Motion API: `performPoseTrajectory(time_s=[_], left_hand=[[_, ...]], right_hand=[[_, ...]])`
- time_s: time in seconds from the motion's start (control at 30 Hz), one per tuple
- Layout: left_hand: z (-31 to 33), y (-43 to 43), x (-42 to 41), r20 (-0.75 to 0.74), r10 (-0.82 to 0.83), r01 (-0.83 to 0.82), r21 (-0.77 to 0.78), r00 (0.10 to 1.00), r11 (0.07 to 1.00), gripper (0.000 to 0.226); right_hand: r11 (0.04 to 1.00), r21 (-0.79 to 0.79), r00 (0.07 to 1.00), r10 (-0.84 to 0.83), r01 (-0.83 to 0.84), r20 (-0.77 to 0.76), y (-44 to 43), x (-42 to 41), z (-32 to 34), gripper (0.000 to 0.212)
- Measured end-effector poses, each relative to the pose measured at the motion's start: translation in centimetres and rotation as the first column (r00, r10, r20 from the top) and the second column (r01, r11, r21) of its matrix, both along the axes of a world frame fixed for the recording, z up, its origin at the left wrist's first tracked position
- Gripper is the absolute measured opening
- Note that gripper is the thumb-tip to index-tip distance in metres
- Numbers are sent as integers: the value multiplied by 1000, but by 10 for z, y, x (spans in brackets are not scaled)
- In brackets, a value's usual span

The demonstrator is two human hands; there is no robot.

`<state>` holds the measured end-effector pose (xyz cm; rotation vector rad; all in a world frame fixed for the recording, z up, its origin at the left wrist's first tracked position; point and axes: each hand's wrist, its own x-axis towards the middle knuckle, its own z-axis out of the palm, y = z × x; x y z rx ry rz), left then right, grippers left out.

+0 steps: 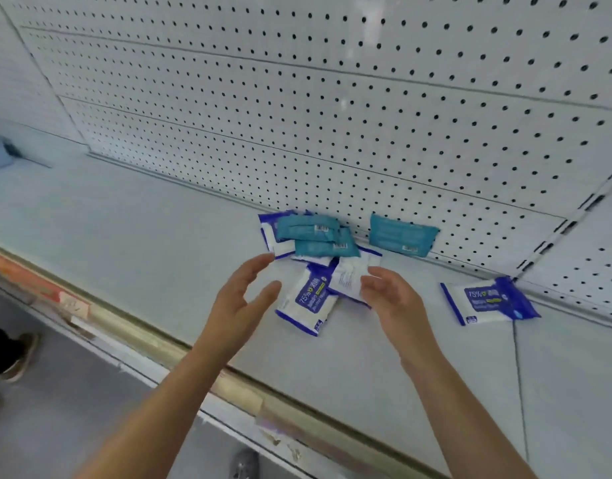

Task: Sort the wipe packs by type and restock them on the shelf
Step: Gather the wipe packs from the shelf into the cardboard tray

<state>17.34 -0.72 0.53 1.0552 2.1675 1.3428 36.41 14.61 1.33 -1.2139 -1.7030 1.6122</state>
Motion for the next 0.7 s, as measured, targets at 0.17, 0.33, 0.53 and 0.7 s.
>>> performPoseTrajectory(time_s=[0.17, 0.33, 0.53, 0.7], left_hand=[[-2, 75, -50, -145, -171, 160, -82, 975, 984, 57], [-15, 156, -75, -437, -479, 304, -412, 761, 859, 98], [-15, 194, -95, -549, -653, 340, -568, 521, 749, 90], [3, 211, -115, -479, -759, 422, -635, 441, 646, 54]], right_hand=[[981, 31, 973, -194, 192, 127, 10, -24, -8, 33], [913, -1, 903, -405, 409, 141, 0, -46, -12, 31], [860, 77, 807, -501, 504, 313, 10, -61, -15, 33], [925, 54, 774, -344, 375, 532, 29, -69, -12, 61]])
